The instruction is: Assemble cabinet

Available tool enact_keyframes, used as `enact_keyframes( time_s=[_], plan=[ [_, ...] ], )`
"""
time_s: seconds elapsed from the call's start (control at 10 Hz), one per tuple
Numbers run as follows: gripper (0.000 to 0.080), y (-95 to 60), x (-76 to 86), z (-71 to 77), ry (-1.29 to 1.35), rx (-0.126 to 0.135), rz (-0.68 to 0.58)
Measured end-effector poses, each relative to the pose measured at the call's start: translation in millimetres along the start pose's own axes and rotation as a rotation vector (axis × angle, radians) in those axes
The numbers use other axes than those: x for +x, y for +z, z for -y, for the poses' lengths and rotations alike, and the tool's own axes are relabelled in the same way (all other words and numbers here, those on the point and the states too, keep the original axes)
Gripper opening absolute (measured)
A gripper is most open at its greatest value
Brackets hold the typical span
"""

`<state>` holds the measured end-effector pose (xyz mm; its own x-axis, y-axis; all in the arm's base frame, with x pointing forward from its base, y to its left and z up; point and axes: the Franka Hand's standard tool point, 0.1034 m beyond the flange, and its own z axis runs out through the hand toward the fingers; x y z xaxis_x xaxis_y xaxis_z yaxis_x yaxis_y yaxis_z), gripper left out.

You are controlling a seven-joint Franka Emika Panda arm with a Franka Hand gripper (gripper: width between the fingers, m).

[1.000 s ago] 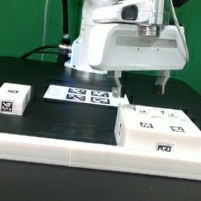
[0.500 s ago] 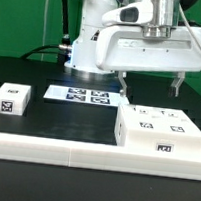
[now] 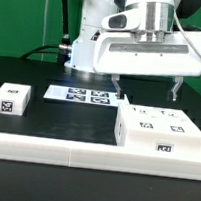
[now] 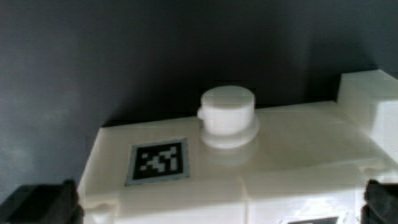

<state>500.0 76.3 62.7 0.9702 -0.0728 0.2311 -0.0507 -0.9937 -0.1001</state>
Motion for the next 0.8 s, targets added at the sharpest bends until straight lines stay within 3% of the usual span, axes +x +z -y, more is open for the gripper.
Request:
enact_keyframes(
  time_s=[0.2,0.3,0.6,0.8],
  plan=[
    [0.0797,2.3,-2.2,1.2,-0.010,0.000,-0.002],
    [0.0797,10.8,-10.5,5.6,-0.012,-0.005,-0.007],
    [0.0797,29.5,-24.7,10.3,-0.056,-0.047,-0.016],
    [0.0797,31.6,-24.4,3.5,-0.070,-0.055,-0.016]
  ],
)
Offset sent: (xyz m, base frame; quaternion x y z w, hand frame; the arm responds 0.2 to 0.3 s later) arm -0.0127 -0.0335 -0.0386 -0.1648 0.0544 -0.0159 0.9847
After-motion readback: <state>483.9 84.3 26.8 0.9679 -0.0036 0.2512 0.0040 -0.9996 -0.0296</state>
